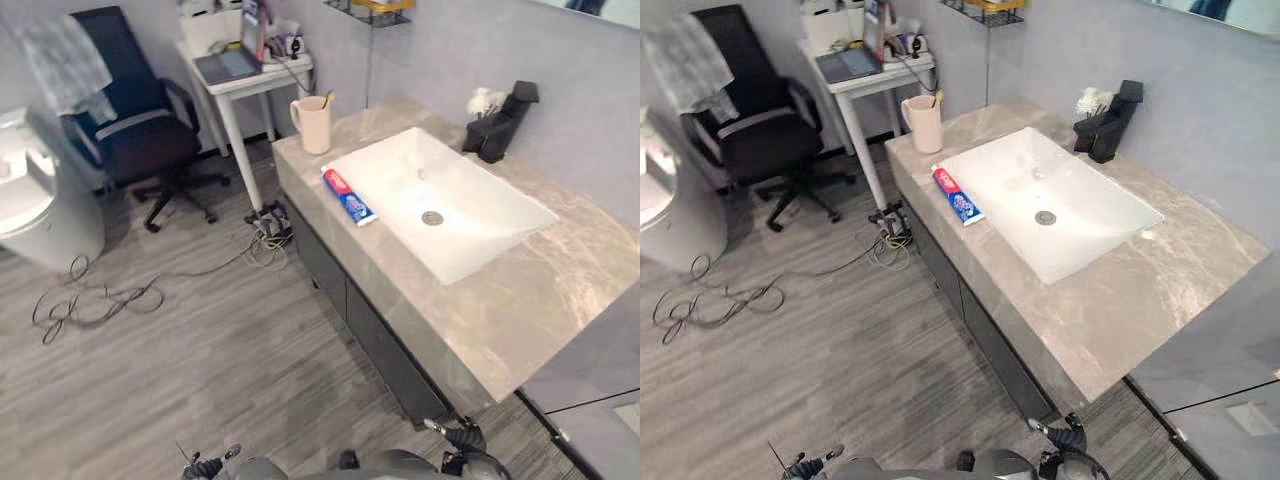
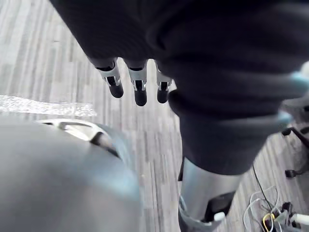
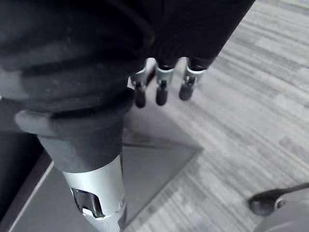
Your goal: Organize washtable
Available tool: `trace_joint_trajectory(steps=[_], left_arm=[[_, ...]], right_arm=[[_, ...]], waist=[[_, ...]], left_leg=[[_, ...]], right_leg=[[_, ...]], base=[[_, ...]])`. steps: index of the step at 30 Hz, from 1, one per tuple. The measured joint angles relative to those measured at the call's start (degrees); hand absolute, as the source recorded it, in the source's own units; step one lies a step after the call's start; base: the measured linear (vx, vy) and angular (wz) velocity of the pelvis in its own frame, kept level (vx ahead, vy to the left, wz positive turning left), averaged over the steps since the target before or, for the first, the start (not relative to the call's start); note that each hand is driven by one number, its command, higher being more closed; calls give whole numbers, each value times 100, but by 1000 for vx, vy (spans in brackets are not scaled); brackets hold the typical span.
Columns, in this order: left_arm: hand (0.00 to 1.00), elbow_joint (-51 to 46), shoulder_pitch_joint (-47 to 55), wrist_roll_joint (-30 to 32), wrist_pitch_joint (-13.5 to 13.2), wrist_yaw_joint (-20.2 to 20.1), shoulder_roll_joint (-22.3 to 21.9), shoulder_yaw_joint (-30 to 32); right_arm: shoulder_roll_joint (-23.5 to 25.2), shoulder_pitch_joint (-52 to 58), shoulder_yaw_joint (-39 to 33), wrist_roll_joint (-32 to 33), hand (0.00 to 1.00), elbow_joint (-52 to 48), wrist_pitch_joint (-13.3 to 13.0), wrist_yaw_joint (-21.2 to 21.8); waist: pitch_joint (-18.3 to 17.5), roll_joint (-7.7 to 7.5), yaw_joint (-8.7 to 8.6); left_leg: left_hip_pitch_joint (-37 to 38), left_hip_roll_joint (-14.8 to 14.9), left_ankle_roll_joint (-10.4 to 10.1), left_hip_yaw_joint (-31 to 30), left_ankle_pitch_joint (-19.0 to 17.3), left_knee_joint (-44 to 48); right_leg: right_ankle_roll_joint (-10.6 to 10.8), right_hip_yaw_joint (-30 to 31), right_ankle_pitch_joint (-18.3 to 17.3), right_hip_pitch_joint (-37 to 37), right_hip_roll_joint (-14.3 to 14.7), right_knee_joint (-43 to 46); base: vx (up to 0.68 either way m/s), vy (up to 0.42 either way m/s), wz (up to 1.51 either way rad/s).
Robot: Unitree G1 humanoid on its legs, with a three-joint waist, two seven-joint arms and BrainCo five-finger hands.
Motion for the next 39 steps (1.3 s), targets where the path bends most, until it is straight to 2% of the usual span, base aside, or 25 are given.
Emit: trace_joint_trajectory(steps=[3, 5, 7, 8, 9, 11, 12, 13, 15, 16, 17, 18, 19, 20, 21, 22, 25, 27, 28, 30, 33, 35, 36, 37, 39], left_arm=[[0, 6, -49, -331, -82, -2, -28, -110], [0, 12, -42, -438, -120, 2, -58, -111], [0, 14, 7, -451, -135, 2, -123, -112], [0, 14, 102, -450, -149, -4, -233, -115], [0, -2, 180, -488, -178, -9, -169, -105], [0, 26, 172, -378, -171, -1, 81, -278], [0, 111, 149, -301, -160, -2, 137, -418], [0, 112, 143, -275, -149, 0, 145, -512], [0, 133, 161, -43, -107, -14, 224, -859], [0, 163, 160, 107, -92, -29, 269, -1205], [0, 162, 141, 157, -93, -40, 275, -1297], [0, 164, 136, 206, -93, -47, 314, -1446], [0, 163, 96, 249, -94, -49, 354, -1570], [0, 168, 75, 273, -93, -49, 352, -1576], [0, 164, 37, 291, -99, -50, 347, -1582], [0, 236, -152, 315, -84, -77, 45, -1561], [0, 229, -308, 319, -64, -156, -131, -1588], [0, 236, -319, 317, -62, -158, -184, -1550], [0, 218, -251, 314, -64, -158, -197, -1374], [0, 219, -247, 303, -67, -149, -197, -1130], [0, 206, -252, 281, -104, -150, -228, -1101], [0, 105, -244, 216, -127, -149, -215, -1007], [0, 51, -245, 31, -185, -143, -206, -899], [0, 6, -236, -90, -209, -139, -238, -881], [0, 5, -219, -217, -242, -136, -220, -881]], right_arm=[[-115, -41, -43, 147, 0, 237, -13, -106], [-230, 3, -61, 199, 0, 363, -52, -209], [-401, 42, -210, 263, 0, 491, -93, -223], [-531, 53, -243, 311, 0, 497, -114, -185], [-376, 36, -285, 364, 0, 659, -112, -156], [52, 239, -272, 361, 0, 784, -90, -39], [261, 292, -281, 366, 0, 786, -57, 1], [285, 327, -391, 387, 0, 752, -44, 15], [286, 402, -417, 587, 0, 693, -27, 30], [309, 413, -414, 704, 0, 590, -26, 49], [304, 439, -422, 729, 0, 531, -28, 48], [298, 463, -420, 751, 0, 465, -31, 49], [298, 511, -401, 744, 0, 429, -43, 57], [301, 515, -387, 741, 0, 431, -43, 58], [297, 520, -383, 723, 0, 434, -42, 58], [80, 275, -366, 451, 0, 474, -81, 125], [41, 196, -374, 346, 0, 600, -55, 136], [-5, 183, -244, 319, 0, 605, -41, 135], [-61, 145, -11, 286, 0, 563, -45, 129], [-71, 30, 255, 285, 0, 374, -94, 127], [-64, 6, 304, 284, 0, 388, -123, 133], [-77, -8, 413, 237, 0, 471, -123, 136], [-132, -15, 480, 160, 0, 493, -121, 139], [-187, -17, 487, 113, 0, 538, -116, 139], [-208, -30, 465, 111, 0, 680, -107, 129]], waist=[[-35, -103, 3], [-64, -132, -5], [-154, -9, 15], [-271, 254, 24], [-369, 72, 101], [-565, -196, 147], [-571, -202, 129], [-572, -199, 99], [-552, -147, -3], [-496, -54, -46], [-474, -12, -78], [-452, 20, -156], [-443, 30, -153], [-441, 33, -156], [-440, 29, -157], [-217, 249, -131], [-70, 260, -141], [-60, 255, -143], [-112, 183, -10], [-121, 118, 137], [-85, 78, 161], [-61, -4, 194], [-47, -1, 249], [-39, 29, 341], [-27, 34, 400]], left_leg=[[-82, -307, -249, -1329, 144, -1330], [-83, -389, -363, -1750, 214, -1669], [-15, -456, -428, -2070, 251, -1692], [17, -471, -616, -2159, 174, -1515], [-25, -676, -954, -1867, 219, -1042], [7, -912, -753, -1340, -93, -808], [136, -987, -612, -1031, -176, -751], [193, -1008, -542, -861, -171, -771], [485, -1099, -354, -328, -185, -991], [904, -1161, -149, 78, -63, -1423], [1066, -1168, -79, 236, -19, -1599], [1279, -1210, -9, 425, 29, -1820], [1612, -1281, 44, 735, 62, -2093], [1701, -1296, 44, 854, 62, -2144], [1775, -1332, 45, 1003, 62, -2174], [1815, -1405, 43, 1642, 68, -2323], [1871, -1525, 38, 1914, 70, -2337], [1951, -1478, 17, 2189, 79, -2271], [2004, -1446, 16, 2525, 79, -2226], [2053, -1466, 6, 2900, 84, -2208], [2141, -1343, -60, 2856, 46, -1569], [1800, -1126, -103, 2448, -10, -582], [1488, -1057, -61, 1729, -188, -21], [1263, -1058, -48, 1160, -330, 202], [1084, -1047, -55, 722, -357, 197]], right_leg=[[297, 402, -355, -50, -245, 274], [501, 629, -646, -63, -387, 541], [779, 980, -972, -180, -441, 799], [983, 1269, -1221, -296, -432, 1021], [1124, 1539, -1372, -456, -692, 1264], [1135, 1527, -1056, -753, -1042, 1542], [1025, 1555, -706, -1045, -1096, 1850], [934, 1566, -536, -1188, -1122, 2021], [716, 1586, 186, -1706, -1128, 2574], [653, 1332, 867, -2039, -1162, 2862], [611, 1107, 958, -2150, -1191, 3018], [657, 596, 802, -2310, -1251, 3385], [656, -394, 348, -2465, -1306, 3924], [673, -819, 208, -2447, -1304, 3998], [656, -1459, 145, -2370, -1305, 3904], [235, -3544, 29, -1478, -1003, 1589], [221, -3286, 25, -1191, -708, 517], [160, -2990, 355, -1008, -385, -150], [135, -2636, 669, -814, -187, -724], [101, -2090, 943, -764, -42, -1111], [123, -1774, 1029, -517, -28, -1289], [160, -1656, 993, -406, -87, -1293], [169, -1544, 942, -358, -133, -1293], [149, -1413, 942, -316, -141, -1292], [160, -1295, 923, -185, -261, -1278]], base=[[274, 366, -59], [275, 500, -62], [255, 599, -96], [185, 647, -146], [183, 636, -148], [161, 554, -130], [154, 515, -118], [126, 473, -122], [81, 422, -116], [57, 388, -102], [59, 361, -101], [66, 273, -88], [76, 231, -84], [111, 204, -83], [271, 136, -187], [279, 94, -209], [119, -17, -124], [18, -1, -88], [-10, 12, -116], [9, -4, -142], [70, 28, -64], [13, 96, -25], [22, 127, -44], [46, 112, -48], [52, 108, -42]])
